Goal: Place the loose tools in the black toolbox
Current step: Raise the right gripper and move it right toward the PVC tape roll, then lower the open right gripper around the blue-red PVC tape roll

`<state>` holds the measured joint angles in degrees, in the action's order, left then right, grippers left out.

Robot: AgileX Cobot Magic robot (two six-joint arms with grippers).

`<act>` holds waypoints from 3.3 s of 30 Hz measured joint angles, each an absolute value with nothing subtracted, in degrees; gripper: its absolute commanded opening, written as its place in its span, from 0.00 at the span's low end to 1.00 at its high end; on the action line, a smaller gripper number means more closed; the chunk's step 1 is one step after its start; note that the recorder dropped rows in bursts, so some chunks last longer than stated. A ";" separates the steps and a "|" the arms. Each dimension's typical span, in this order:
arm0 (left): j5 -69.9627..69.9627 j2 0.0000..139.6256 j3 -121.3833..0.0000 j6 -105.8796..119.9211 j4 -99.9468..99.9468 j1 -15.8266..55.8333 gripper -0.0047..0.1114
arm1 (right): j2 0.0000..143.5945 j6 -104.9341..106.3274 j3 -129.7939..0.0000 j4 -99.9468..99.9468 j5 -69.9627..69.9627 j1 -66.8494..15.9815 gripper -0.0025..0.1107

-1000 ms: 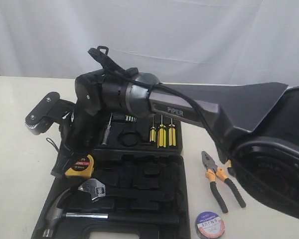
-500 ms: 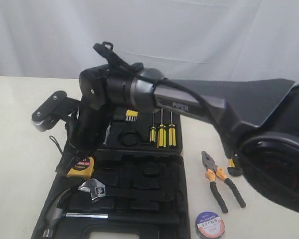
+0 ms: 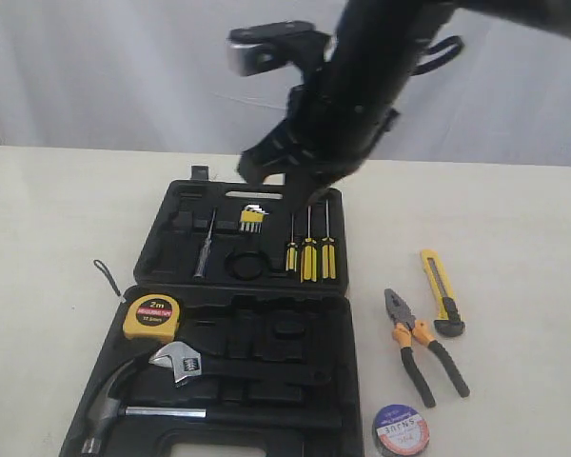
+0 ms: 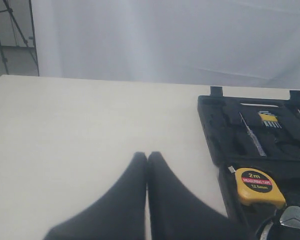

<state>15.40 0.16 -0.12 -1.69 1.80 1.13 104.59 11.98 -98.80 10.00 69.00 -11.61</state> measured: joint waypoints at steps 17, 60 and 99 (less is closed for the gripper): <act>15.40 0.16 -0.12 -1.69 1.68 1.13 0.04 | 79.05 3.60 -51.00 8.47 60.79 -7.04 0.06; 15.40 0.16 -0.12 -1.69 1.51 1.13 0.04 | 99.59 3.78 -48.82 6.37 43.33 -7.04 0.65; 15.40 0.16 -0.12 -1.69 1.51 1.13 0.04 | 102.19 5.36 -48.60 5.25 39.18 -11.32 0.65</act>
<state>15.40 0.16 -0.12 -1.69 1.51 1.13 102.19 5.36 -48.60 5.25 39.18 -11.32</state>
